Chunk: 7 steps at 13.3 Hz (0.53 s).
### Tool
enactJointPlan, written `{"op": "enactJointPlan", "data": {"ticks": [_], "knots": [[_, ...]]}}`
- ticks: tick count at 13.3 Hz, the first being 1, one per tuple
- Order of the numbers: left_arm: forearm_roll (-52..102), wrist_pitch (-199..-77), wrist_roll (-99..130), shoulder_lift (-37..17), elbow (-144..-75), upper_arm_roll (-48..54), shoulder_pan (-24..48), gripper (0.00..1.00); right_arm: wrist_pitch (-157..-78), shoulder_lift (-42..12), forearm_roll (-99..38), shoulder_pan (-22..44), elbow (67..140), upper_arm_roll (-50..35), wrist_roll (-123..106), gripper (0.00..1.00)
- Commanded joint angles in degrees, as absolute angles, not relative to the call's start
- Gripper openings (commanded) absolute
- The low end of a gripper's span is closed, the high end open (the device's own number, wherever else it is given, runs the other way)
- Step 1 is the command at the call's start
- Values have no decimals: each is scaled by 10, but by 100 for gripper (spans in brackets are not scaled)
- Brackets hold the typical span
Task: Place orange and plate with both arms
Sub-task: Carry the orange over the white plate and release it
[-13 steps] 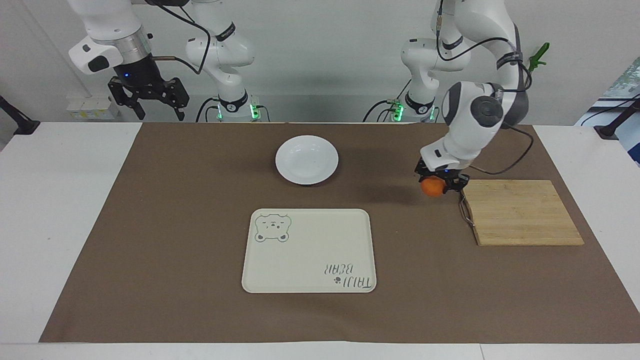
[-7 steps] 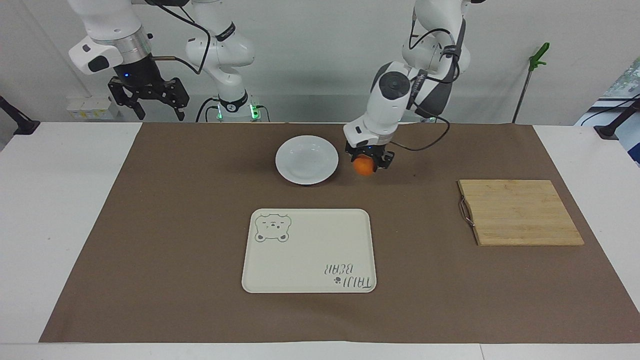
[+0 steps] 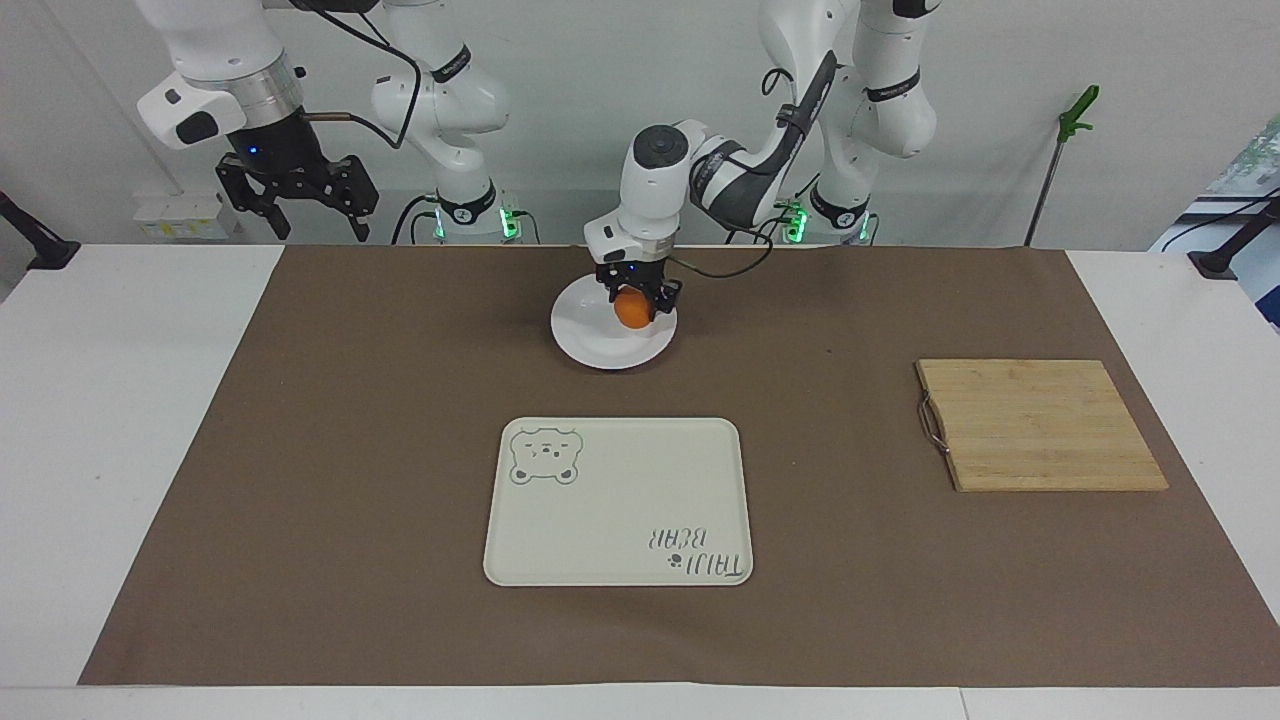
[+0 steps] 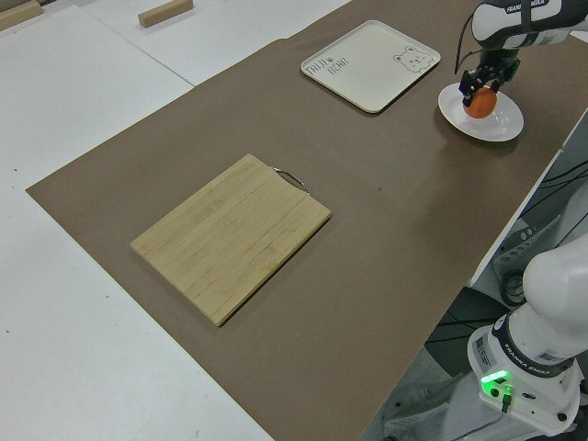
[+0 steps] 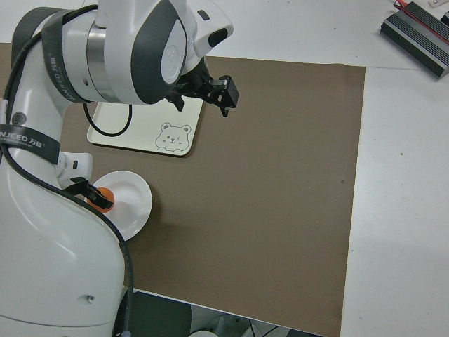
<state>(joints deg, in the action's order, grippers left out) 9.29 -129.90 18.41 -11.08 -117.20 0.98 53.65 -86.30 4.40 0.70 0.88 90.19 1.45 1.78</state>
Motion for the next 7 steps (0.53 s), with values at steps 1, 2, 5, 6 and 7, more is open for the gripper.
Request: {"op": "enactJointPlan", "data": {"ticks": [1, 2, 5, 6, 7], "knots": [[109, -1342, 201, -134, -1177, -3, 573, 12, -854, 38, 10, 5, 890, 12, 6, 100], [111, -1343, 200, -134, -1171, -2, 571, 38, -854, 38, 10, 5, 890, 12, 6, 100], [116, -1331, 200, -108, -1165, -7, 557, 100, -854, 38, 10, 5, 890, 12, 6, 100], [116, -1314, 199, -86, -1165, -8, 540, 100, -853, 38, 10, 5, 890, 12, 6, 100], [116, -1289, 192, -66, -1163, -8, 512, 100, -854, 38, 10, 5, 890, 12, 6, 100]]}}
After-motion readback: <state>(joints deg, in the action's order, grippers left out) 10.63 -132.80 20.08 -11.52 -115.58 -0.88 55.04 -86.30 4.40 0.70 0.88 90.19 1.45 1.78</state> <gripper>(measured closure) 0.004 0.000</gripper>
